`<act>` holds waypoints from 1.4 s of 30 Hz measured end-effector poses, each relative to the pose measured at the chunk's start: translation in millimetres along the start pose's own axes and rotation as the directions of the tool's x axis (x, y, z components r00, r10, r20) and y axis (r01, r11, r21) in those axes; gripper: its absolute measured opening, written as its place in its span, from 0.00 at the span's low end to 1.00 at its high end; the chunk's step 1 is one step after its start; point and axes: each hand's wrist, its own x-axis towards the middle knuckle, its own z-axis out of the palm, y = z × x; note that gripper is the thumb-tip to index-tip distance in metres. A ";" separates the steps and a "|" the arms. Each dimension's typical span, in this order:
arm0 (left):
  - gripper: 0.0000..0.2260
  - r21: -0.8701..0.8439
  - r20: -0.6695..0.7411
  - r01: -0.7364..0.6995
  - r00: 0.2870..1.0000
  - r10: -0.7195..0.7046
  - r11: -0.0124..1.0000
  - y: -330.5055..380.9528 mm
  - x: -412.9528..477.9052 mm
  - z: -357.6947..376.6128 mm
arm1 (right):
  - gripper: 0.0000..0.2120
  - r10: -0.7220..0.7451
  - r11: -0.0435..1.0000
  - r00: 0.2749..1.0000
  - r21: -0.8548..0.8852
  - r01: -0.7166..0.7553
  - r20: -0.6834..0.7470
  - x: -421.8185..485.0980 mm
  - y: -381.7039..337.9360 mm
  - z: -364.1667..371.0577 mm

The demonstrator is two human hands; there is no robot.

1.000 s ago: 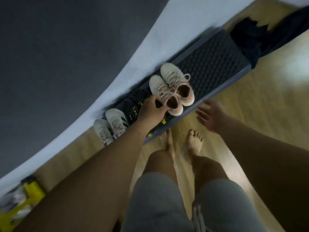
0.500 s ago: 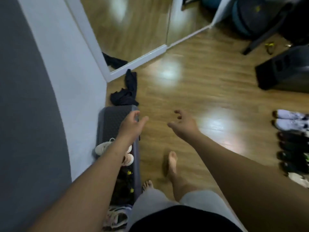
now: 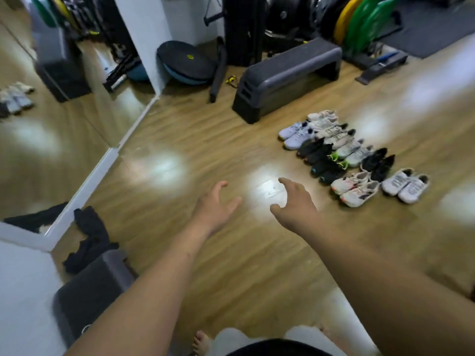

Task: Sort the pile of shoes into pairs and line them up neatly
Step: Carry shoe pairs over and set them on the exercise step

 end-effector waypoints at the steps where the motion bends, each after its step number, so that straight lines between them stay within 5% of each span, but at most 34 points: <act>1: 0.25 0.020 0.022 -0.026 0.999 0.026 0.999 25.0 3.2 24.9 | 0.33 0.028 1.000 0.999 0.008 -0.027 -0.018 0.9 27.9 -18.9; 13: 0.24 0.065 0.315 -0.276 0.917 0.243 0.959 260.8 23.0 272.4 | 0.33 0.388 0.914 0.909 0.193 -0.358 -0.154 8.9 293.6 -205.9; 28: 0.22 0.005 0.673 -0.541 0.624 0.398 0.841 514.7 163.1 513.2 | 0.31 0.749 0.658 0.615 0.388 -0.646 -0.247 65.7 486.4 -388.5; 34: 0.21 -0.042 0.683 -0.514 0.611 0.400 0.857 583.6 218.5 575.2 | 0.31 0.738 0.667 0.640 0.382 -0.640 -0.215 134.7 545.2 -449.8; 42: 0.23 0.099 0.556 -0.244 0.818 0.150 0.965 639.7 301.3 660.1 | 0.31 0.609 0.764 0.788 0.330 -0.554 -0.087 273.0 659.6 -542.1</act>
